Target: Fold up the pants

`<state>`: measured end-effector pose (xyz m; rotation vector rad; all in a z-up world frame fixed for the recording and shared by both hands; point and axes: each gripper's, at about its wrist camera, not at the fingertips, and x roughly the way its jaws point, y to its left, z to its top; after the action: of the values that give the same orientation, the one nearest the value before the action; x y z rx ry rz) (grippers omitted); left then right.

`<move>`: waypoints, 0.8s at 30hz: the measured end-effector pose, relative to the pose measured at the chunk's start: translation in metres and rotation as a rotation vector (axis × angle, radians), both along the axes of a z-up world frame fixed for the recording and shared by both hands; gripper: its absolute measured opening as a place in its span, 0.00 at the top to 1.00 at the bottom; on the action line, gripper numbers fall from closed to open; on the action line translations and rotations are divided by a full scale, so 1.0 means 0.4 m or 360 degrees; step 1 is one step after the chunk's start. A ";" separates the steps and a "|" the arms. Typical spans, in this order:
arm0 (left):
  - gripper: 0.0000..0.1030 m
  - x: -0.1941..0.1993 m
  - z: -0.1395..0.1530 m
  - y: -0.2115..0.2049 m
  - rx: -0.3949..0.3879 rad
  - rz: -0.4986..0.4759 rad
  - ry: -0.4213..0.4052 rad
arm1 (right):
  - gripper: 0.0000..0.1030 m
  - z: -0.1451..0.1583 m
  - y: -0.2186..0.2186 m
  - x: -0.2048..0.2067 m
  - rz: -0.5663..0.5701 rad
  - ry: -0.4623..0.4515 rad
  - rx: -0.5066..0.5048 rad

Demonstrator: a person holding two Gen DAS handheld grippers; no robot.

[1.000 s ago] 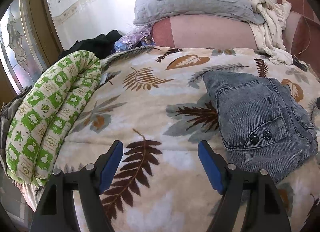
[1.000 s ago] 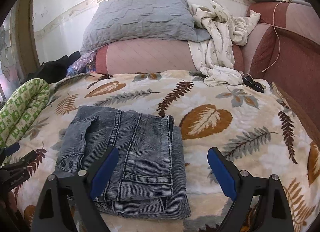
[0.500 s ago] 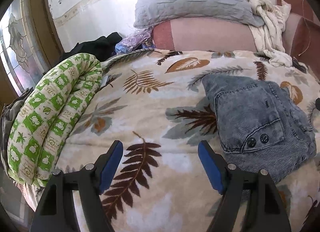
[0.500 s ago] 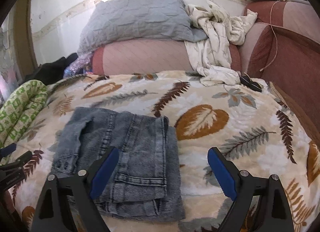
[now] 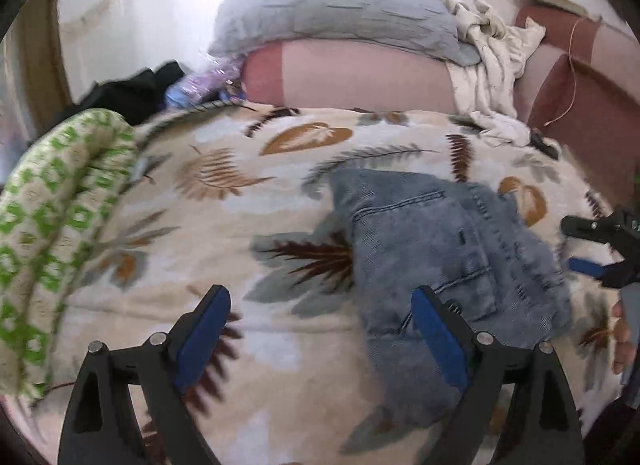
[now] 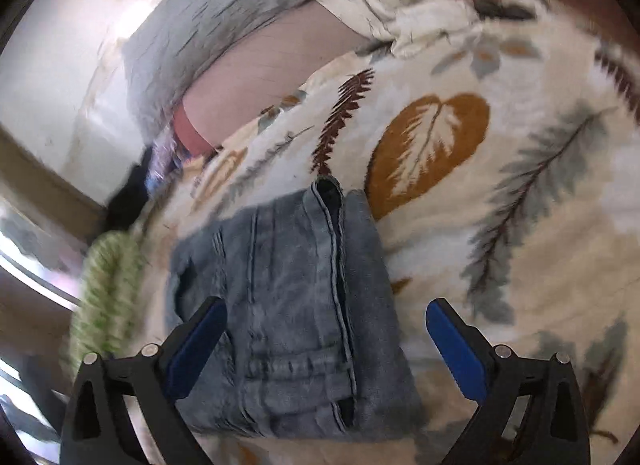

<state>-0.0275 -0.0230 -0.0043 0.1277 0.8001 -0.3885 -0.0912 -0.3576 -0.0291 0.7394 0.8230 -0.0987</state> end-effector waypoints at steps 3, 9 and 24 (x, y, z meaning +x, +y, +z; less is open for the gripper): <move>0.11 0.049 -0.023 -0.022 -0.0033 -0.0074 0.0128 | 0.02 -0.032 -0.022 0.023 0.0036 0.0069 0.0101; 0.11 0.121 -0.070 -0.035 -0.0160 -0.0074 0.0359 | 0.02 -0.089 -0.013 0.081 0.0134 0.0206 0.0142; 0.18 0.102 -0.135 -0.098 -0.0351 -0.0365 0.0630 | 0.26 -0.115 0.024 0.116 0.0202 0.0176 0.0176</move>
<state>0.0135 -0.0621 -0.0583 -0.0683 1.1300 -0.7303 -0.0447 -0.3481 -0.0753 0.7887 0.9850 0.0197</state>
